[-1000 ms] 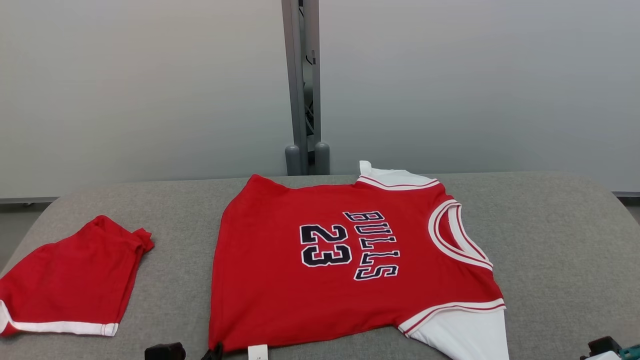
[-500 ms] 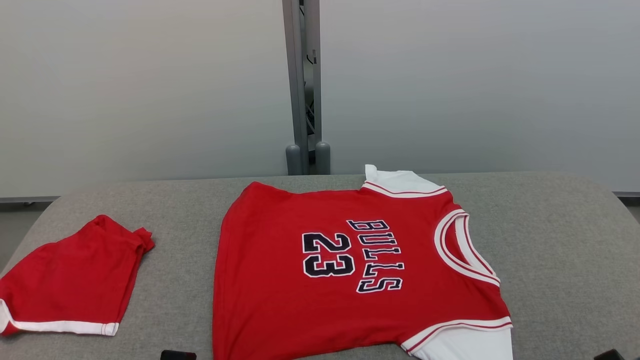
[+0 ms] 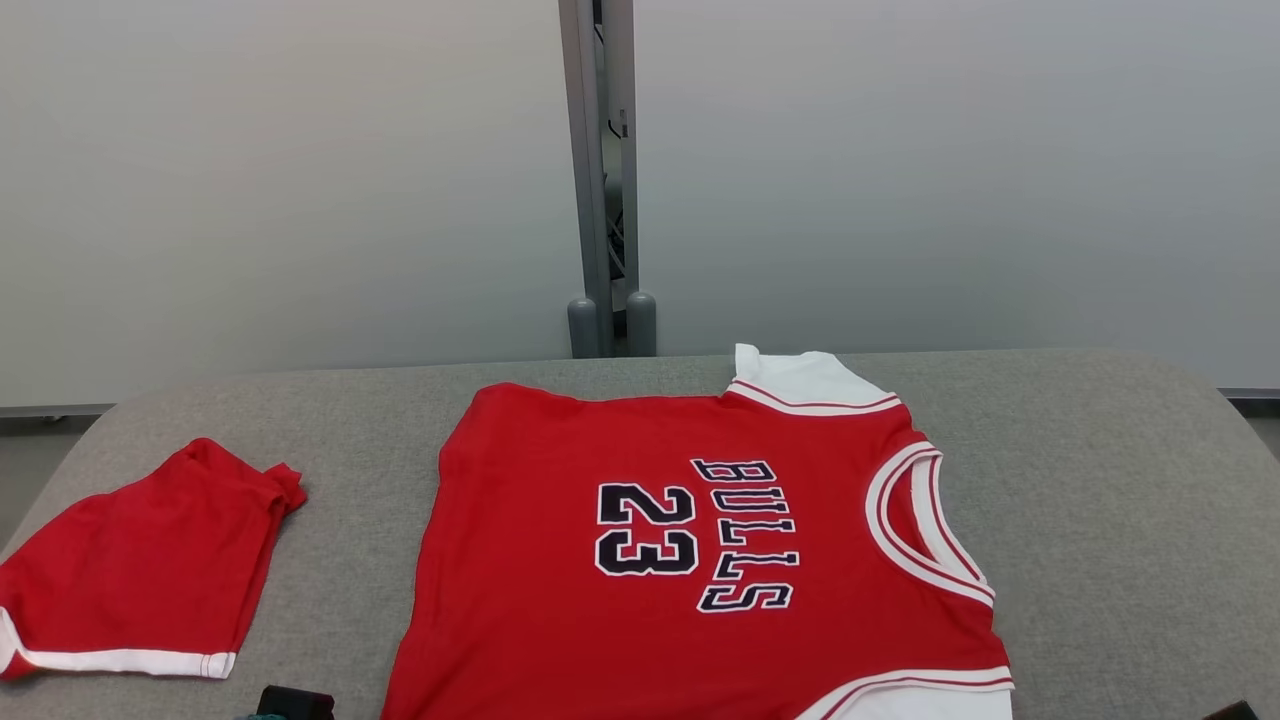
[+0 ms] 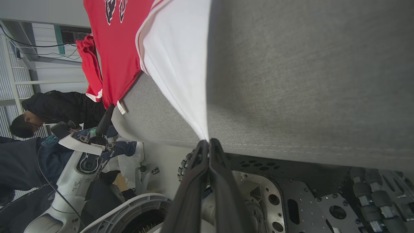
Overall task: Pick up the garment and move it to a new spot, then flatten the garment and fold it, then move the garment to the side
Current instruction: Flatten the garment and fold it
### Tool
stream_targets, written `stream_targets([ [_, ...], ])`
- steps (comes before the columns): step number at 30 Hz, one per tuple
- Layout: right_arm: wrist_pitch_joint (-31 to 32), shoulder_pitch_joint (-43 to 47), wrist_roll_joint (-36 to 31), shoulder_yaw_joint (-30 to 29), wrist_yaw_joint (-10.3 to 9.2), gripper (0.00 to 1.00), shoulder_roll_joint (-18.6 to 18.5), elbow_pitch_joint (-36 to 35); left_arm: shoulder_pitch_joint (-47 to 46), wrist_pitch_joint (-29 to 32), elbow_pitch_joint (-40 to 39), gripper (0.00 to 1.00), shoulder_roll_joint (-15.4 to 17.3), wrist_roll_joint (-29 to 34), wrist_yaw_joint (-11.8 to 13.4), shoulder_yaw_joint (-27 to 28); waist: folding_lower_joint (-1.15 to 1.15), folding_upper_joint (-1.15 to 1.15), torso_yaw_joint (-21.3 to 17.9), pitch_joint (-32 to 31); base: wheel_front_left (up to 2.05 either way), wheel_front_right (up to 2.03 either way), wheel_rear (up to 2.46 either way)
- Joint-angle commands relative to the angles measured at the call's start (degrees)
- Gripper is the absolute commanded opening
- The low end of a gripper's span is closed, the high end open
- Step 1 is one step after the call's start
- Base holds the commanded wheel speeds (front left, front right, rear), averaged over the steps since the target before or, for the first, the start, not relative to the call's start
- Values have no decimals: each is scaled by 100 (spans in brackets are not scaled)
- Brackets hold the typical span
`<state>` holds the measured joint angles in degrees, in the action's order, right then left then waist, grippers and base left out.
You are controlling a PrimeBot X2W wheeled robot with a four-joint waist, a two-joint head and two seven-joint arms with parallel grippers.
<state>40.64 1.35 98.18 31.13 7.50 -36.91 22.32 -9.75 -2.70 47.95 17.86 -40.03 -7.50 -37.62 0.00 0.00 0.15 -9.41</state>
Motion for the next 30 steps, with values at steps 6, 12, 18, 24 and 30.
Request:
stream_targets([
  [6,-55,218,71,233,-2,0,-359,-267,196,505,-561,0,435,-519,6,-441,0,0,-8,-17,0,0,0],
  [12,-135,400,398,495,-2,0,-709,-669,369,1141,-1403,0,1094,-1144,6,-1006,0,0,-2,-11,0,0,0],
  [18,-315,515,704,789,-2,0,-1102,-1027,427,1497,-1975,0,1563,-1560,5,-1318,0,0,12,13,0,0,0],
  [24,-626,463,1019,1177,-2,0,-1430,-1358,463,1815,-2388,0,1899,-1907,5,-1554,0,0,24,25,0,0,0],
  [30,-1167,178,1400,1451,-1,0,-1527,-1633,354,1698,-2491,0,1889,-2034,5,-1532,0,0,38,53,0,0,0],
])
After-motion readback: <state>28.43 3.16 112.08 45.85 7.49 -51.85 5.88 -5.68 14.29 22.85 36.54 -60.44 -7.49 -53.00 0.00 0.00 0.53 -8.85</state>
